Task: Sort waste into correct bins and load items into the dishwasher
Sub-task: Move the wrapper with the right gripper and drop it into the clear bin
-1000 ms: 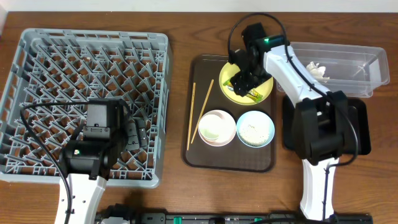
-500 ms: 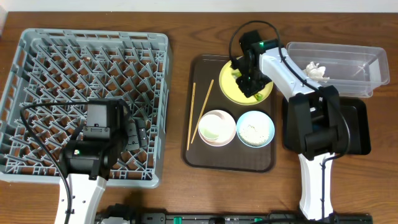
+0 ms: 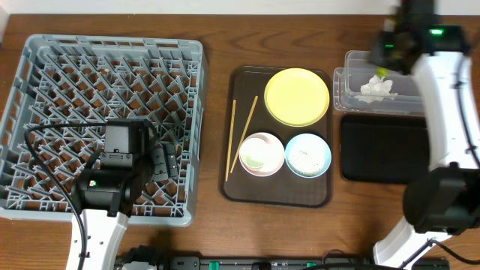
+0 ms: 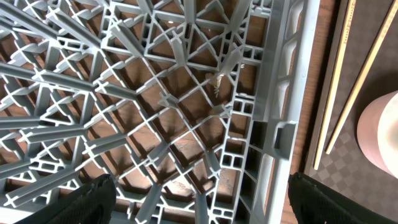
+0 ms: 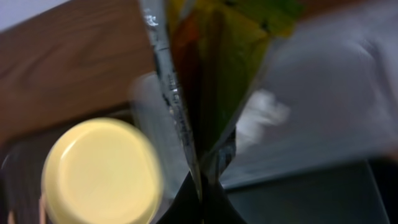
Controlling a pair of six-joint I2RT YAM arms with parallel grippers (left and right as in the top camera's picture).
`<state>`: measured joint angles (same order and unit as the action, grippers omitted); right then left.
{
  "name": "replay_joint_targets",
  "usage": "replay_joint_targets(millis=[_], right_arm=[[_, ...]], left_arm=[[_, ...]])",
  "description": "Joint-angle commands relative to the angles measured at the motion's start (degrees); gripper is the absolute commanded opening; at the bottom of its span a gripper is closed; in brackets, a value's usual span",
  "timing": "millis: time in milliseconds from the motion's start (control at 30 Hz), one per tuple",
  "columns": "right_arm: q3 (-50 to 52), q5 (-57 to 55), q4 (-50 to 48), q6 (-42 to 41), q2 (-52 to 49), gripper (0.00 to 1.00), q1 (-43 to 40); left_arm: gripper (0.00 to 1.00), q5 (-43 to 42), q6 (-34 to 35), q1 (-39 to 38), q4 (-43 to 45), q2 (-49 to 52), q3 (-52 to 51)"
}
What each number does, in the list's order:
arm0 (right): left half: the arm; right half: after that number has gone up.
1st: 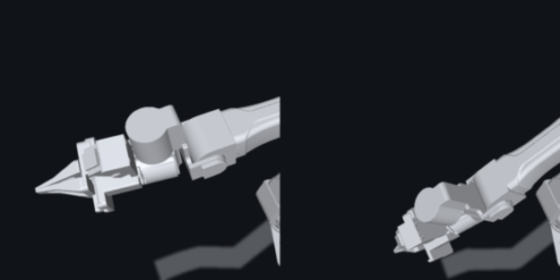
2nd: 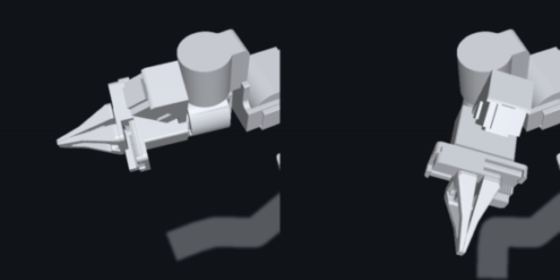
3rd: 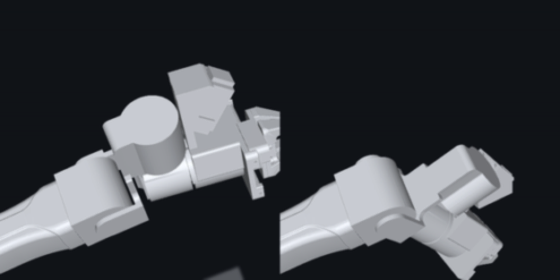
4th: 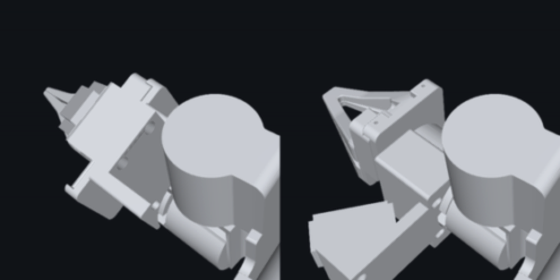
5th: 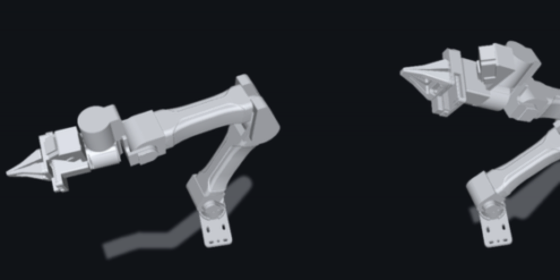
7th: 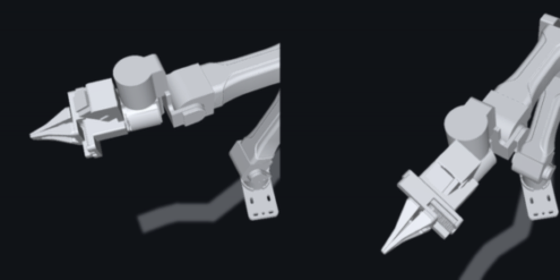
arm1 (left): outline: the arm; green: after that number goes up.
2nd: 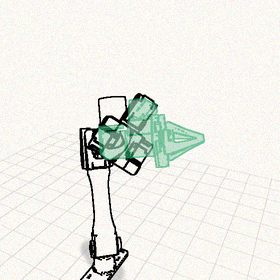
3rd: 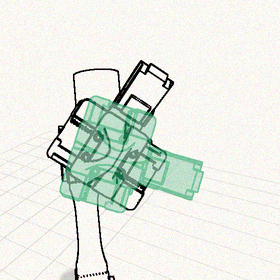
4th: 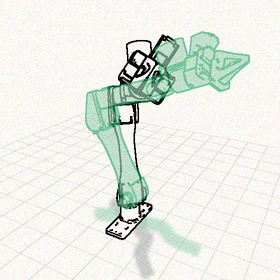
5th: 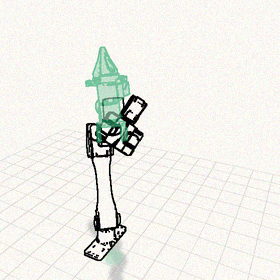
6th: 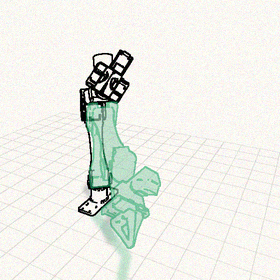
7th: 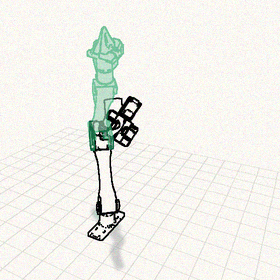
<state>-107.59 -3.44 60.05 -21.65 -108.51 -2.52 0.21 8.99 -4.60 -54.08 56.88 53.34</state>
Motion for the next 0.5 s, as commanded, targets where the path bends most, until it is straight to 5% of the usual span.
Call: replay_joint_targets(millis=[0,200,233,333,467], right_arm=[[3.02,1.42,2.23,-17.99,-3.21,0.01,-4.44],[8.31,3.39,-0.48,-28.65,-5.07,0.13,-7.76],[9.38,4.17,-2.16,-28.68,-5.07,0.23,-7.74],[10.71,7.28,-5.88,-27.02,-5.07,0.79,-7.58],[10.43,12.28,-9.99,-17.62,-3.69,0.88,-7.58]], left_arm=[[0.91,0.28,-0.33,-0.09,-0.31,-0.02,1.01],[0.91,0.26,-0.33,-0.09,-0.33,-0.02,1.01],[0.91,0.28,-0.33,-0.09,-0.35,-0.02,1.01],[0.91,0.26,-0.33,-0.09,-0.35,-0.02,1.01],[0.91,0.28,-0.33,-0.09,-0.35,-0.02,1.01]])
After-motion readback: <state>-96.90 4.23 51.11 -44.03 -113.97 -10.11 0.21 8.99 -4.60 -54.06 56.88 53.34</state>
